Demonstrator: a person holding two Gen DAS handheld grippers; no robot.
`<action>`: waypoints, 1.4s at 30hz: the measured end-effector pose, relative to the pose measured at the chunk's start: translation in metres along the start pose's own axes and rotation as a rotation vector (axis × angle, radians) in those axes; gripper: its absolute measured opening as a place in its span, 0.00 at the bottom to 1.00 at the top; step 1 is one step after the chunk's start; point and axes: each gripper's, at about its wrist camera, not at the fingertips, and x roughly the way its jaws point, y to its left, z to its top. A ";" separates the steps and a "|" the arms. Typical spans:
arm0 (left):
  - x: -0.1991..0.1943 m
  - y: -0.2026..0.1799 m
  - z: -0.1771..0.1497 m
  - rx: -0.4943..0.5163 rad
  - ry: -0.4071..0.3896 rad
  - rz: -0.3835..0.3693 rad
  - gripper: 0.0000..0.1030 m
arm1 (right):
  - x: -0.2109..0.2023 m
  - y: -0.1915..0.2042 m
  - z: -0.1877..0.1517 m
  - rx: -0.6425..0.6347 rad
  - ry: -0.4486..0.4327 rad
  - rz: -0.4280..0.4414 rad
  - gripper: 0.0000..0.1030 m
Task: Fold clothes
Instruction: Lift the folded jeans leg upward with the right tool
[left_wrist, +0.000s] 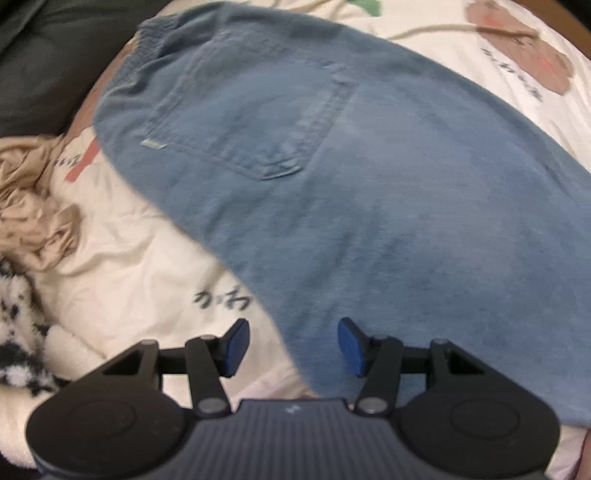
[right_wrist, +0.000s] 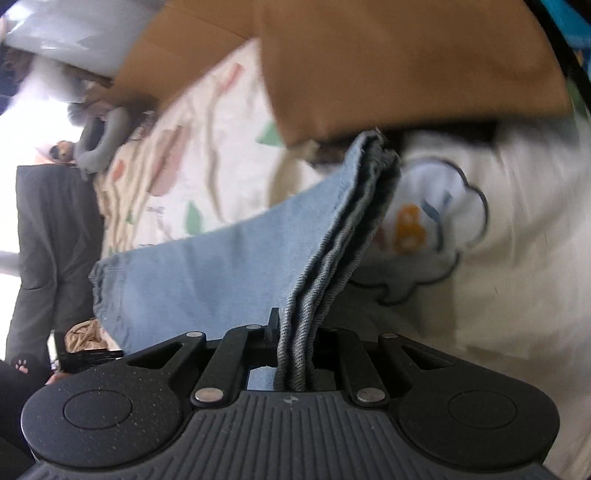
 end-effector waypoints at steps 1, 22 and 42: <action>0.000 -0.005 0.000 0.012 -0.003 -0.009 0.55 | -0.006 0.008 0.002 -0.014 -0.012 0.001 0.08; -0.005 -0.062 0.017 0.054 -0.032 -0.208 0.57 | -0.116 0.170 0.065 -0.328 -0.185 0.041 0.08; -0.019 -0.192 0.054 0.245 -0.064 -0.459 0.61 | -0.207 0.182 0.129 -0.310 -0.325 -0.133 0.08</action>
